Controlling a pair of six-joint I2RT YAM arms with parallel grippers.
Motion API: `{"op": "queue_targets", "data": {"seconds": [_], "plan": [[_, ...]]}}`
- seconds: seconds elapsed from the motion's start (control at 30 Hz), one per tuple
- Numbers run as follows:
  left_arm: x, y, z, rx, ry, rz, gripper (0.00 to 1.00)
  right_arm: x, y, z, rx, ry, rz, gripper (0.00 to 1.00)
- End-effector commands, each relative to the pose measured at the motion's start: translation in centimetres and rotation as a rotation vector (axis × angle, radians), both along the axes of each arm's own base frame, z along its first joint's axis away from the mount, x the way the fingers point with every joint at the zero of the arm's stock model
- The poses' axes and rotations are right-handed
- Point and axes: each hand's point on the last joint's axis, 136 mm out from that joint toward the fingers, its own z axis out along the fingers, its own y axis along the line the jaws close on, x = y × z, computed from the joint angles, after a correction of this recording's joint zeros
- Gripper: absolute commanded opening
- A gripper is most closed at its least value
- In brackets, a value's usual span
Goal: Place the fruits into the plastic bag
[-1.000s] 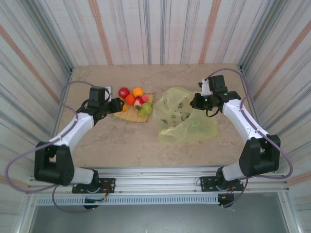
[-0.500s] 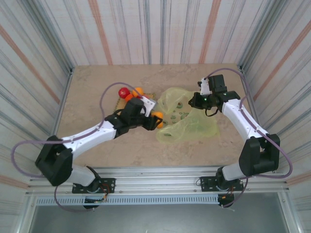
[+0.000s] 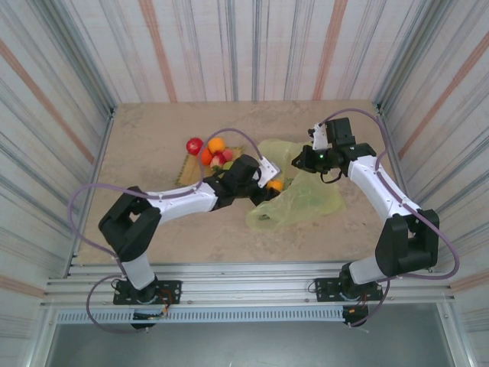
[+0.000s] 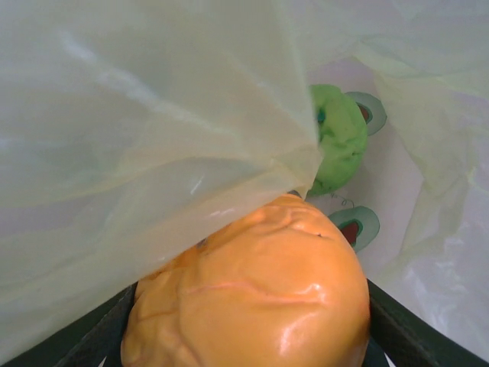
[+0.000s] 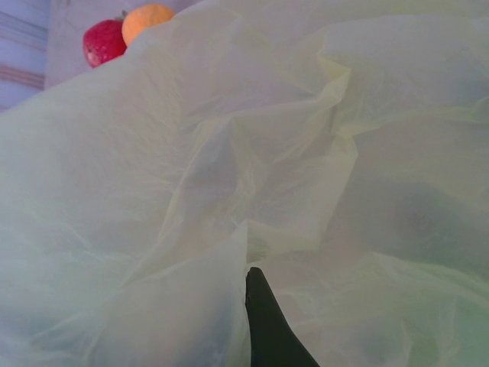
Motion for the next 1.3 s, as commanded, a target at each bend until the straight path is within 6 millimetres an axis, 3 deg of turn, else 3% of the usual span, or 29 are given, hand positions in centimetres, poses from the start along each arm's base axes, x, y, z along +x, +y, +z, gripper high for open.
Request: {"op": "queue_targets", "data": {"seconds": [0.0,0.13,0.43,0.5,0.63,0.9,1.27], "plan": [[0.4,-2.4,1.2,-0.045,-0.076,-0.035,0.58,0.0,0.6,0.4,0.056,0.029,-0.006,0.0],[-0.5,-3.2,0.1,-0.056,-0.083,-0.059,0.58,0.5,0.2,0.7,0.09,0.039,-0.037,0.0],[-1.7,-1.8,-2.2,-0.005,-0.136,-0.105,0.6,1.2,0.4,1.2,0.138,0.051,-0.056,0.0],[-0.5,-1.8,-2.5,0.017,-0.147,-0.059,0.6,1.3,0.7,1.4,0.155,0.052,-0.049,0.0],[3.6,-1.1,-2.1,0.055,-0.183,0.16,0.61,1.0,0.8,1.2,0.144,0.05,-0.029,0.0],[7.1,-2.4,-2.1,0.037,-0.18,0.299,0.66,0.2,0.8,0.9,0.118,0.034,0.027,0.0],[7.7,-3.6,-2.4,0.004,-0.152,0.309,0.83,0.1,0.4,0.6,0.098,0.029,0.025,0.0]]}}
